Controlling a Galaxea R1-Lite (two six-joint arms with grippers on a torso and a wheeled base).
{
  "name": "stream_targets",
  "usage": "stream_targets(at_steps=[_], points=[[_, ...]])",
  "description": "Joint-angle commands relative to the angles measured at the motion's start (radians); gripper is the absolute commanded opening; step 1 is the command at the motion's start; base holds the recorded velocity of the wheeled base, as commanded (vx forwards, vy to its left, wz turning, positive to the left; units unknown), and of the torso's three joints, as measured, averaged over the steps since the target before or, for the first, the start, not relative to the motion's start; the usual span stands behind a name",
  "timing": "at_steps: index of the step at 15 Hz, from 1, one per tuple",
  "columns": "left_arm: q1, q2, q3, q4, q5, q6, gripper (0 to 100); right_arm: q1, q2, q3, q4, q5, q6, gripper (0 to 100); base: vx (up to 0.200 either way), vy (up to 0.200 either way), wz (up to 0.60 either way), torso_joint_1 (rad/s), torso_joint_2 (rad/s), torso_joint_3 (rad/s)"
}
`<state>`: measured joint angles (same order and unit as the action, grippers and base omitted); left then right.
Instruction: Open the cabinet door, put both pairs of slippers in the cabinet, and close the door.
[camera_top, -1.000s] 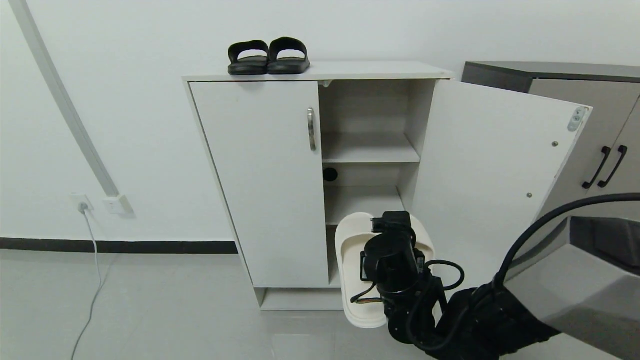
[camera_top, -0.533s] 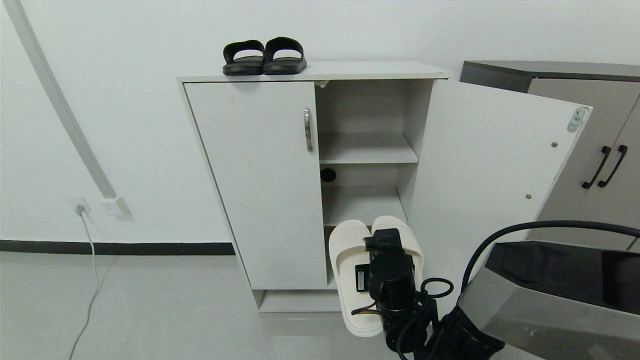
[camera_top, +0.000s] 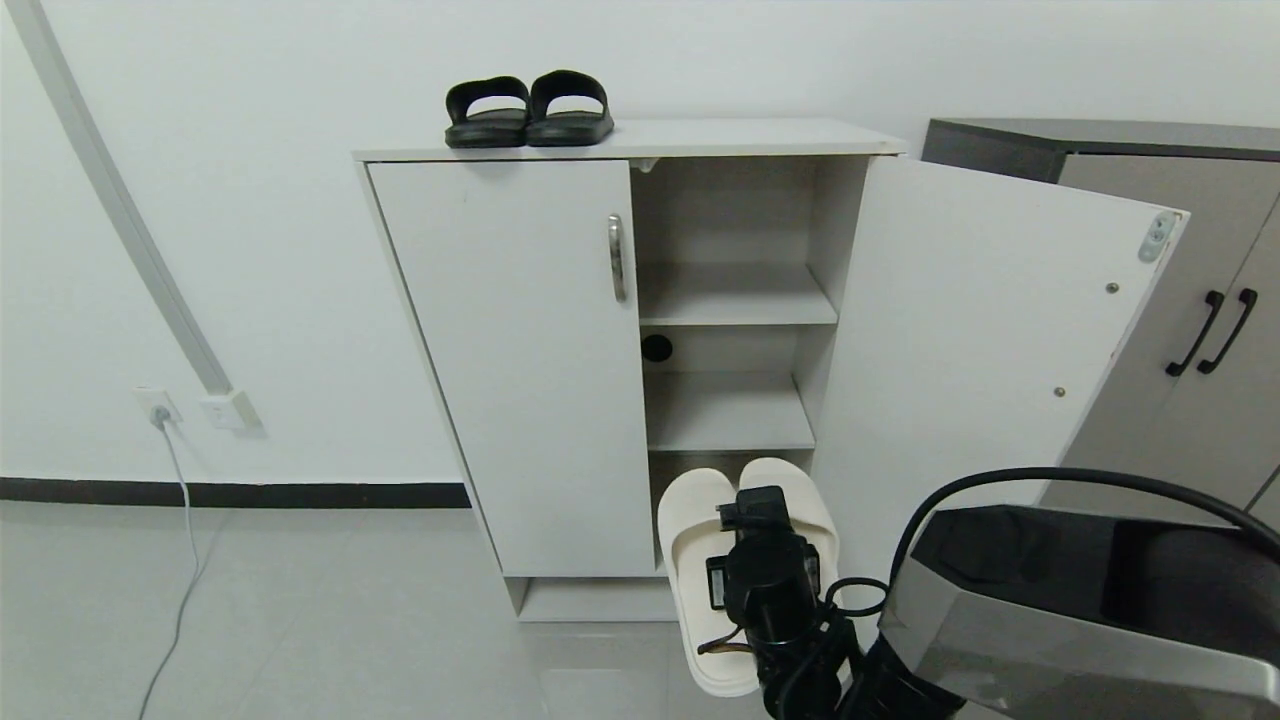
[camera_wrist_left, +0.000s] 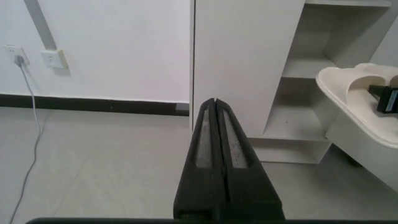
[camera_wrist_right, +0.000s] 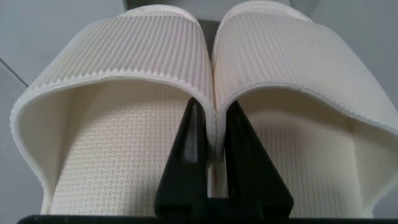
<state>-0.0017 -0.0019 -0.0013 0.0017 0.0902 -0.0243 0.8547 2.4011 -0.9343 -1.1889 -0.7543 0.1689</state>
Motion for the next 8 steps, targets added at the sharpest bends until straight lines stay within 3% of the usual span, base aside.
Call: stream_targets(at_steps=[1, 8], points=[[0.000, 0.002, 0.001, 0.000, 0.000, 0.000, 0, -0.005, 0.041, -0.023, 0.000, 0.000, 0.003, 0, 0.000, 0.000, 0.00, 0.002, 0.00, -0.134], [0.000, 0.002, 0.000, 0.000, 0.000, 0.000, 0, -0.016, 0.073, -0.046, 0.000, 0.003, 0.003, 0, 0.000, 0.000, 0.00, 0.004, 0.00, -0.188]])
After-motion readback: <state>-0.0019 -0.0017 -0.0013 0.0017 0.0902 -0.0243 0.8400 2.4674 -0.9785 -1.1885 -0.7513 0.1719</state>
